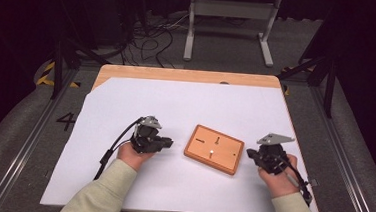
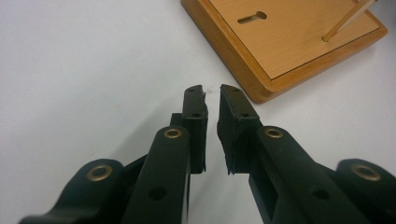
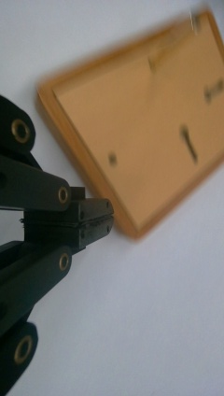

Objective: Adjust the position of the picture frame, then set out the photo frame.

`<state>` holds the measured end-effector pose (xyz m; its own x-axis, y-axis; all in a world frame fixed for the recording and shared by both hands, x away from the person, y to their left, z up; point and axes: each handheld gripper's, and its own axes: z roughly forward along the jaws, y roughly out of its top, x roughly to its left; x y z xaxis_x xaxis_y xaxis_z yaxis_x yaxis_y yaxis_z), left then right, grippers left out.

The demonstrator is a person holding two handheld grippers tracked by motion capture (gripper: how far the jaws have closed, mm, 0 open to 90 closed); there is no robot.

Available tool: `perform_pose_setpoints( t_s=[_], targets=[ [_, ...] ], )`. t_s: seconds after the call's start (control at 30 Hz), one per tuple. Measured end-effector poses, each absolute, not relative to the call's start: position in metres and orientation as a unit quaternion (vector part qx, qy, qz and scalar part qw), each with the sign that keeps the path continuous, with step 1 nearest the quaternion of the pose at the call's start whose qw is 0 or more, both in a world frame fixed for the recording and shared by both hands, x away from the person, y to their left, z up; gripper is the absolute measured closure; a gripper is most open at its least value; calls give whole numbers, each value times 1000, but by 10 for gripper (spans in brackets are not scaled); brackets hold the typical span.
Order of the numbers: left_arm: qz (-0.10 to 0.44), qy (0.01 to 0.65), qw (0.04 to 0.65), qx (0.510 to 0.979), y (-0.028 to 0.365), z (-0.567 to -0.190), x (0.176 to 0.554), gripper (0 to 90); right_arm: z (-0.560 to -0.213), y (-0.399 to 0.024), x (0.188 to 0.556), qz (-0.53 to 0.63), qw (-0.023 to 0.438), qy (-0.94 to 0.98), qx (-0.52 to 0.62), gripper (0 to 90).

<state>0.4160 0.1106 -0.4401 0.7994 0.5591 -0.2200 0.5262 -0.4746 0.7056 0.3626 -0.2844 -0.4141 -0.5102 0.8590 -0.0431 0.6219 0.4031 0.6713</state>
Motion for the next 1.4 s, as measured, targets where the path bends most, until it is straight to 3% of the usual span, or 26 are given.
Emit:
perform_pose_setpoints(
  t_s=[0.23,0.4,0.53,0.77,1.0,1.1,1.2,1.33,1.4],
  targets=[
    [24,324,405,855,115,-441,416,793,-438,-279,404,269,171,806,499,900],
    [27,327,403,854,121,-441,413,792,-437,-271,417,264,175,805,502,900],
    [24,334,405,851,130,-442,413,792,-438,-239,429,277,158,820,475,900],
    [27,336,410,847,137,-440,412,788,-441,-200,434,294,152,832,446,900],
    [42,328,426,842,143,-436,407,758,-423,-216,422,338,165,830,413,900],
    [44,317,432,843,140,-433,405,722,-414,-224,411,362,160,841,368,803],
    [43,315,435,843,140,-431,405,687,-408,-227,401,374,165,845,345,783],
    [49,314,446,837,142,-428,403,599,-403,-223,386,397,145,855,299,731],
    [48,317,449,834,143,-428,403,582,-401,-210,379,405,116,869,260,663]
  ],
)
